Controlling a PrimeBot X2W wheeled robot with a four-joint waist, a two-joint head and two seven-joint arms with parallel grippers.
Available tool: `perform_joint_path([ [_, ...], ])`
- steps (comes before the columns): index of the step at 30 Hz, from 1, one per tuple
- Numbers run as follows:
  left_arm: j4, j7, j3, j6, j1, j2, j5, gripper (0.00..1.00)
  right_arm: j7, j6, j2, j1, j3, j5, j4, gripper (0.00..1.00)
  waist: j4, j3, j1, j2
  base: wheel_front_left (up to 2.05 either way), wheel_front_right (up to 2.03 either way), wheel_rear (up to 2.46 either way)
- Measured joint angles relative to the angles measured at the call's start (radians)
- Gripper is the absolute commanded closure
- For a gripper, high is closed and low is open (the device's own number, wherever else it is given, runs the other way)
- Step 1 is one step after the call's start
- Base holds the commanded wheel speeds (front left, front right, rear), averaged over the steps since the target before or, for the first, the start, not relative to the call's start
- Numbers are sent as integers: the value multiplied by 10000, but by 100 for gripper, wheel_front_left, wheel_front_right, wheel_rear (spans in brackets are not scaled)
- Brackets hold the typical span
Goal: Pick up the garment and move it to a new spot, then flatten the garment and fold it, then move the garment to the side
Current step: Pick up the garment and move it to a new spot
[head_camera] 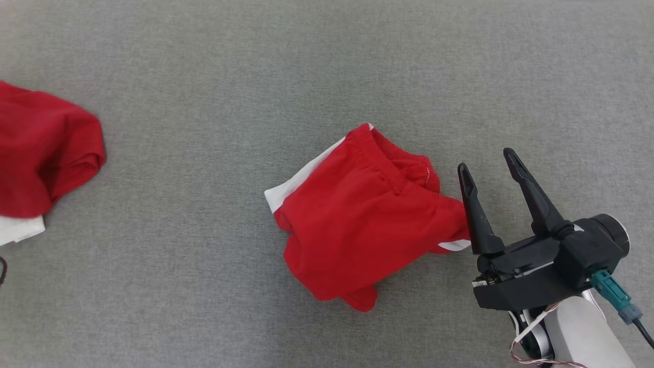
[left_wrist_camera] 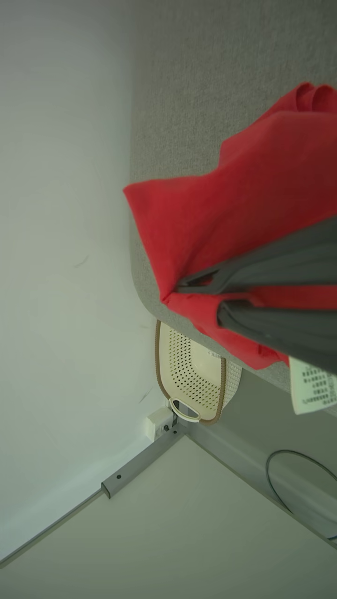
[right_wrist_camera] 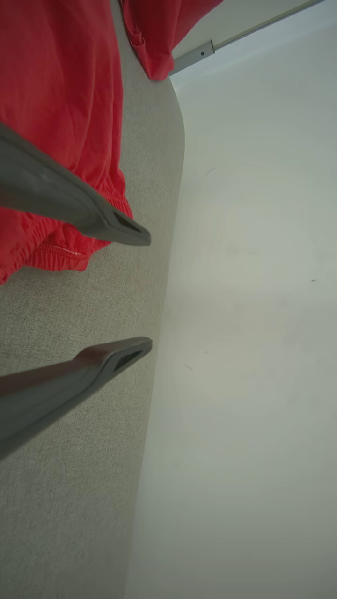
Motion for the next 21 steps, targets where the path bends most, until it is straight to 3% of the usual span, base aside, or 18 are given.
perform_joint_path([
  [2,387,0,54,-59,58,-102,-38,100,0,0,-21,-12,13,-27,8,0,-72,45,0,0,0,0,0],
  [3,581,0,79,-121,59,-144,-128,83,0,0,-36,-19,25,-27,13,0,-111,58,0,0,0,0,0],
  [4,903,0,88,-148,85,-186,-134,19,0,0,-65,-37,38,-27,19,0,-181,71,0,0,0,0,0],
  [5,1020,0,104,-194,85,-205,-134,0,0,0,-73,-37,27,-27,17,0,-205,72,0,0,0,0,0],
  [12,1285,0,261,-382,71,-297,-82,0,0,0,-61,-9,15,-23,42,0,-165,-61,0,0,0,0,0],
  [21,251,-2,738,-389,295,-148,380,0,0,0,134,32,75,119,240,0,-42,-557,-1,-1,0,0,0],
])
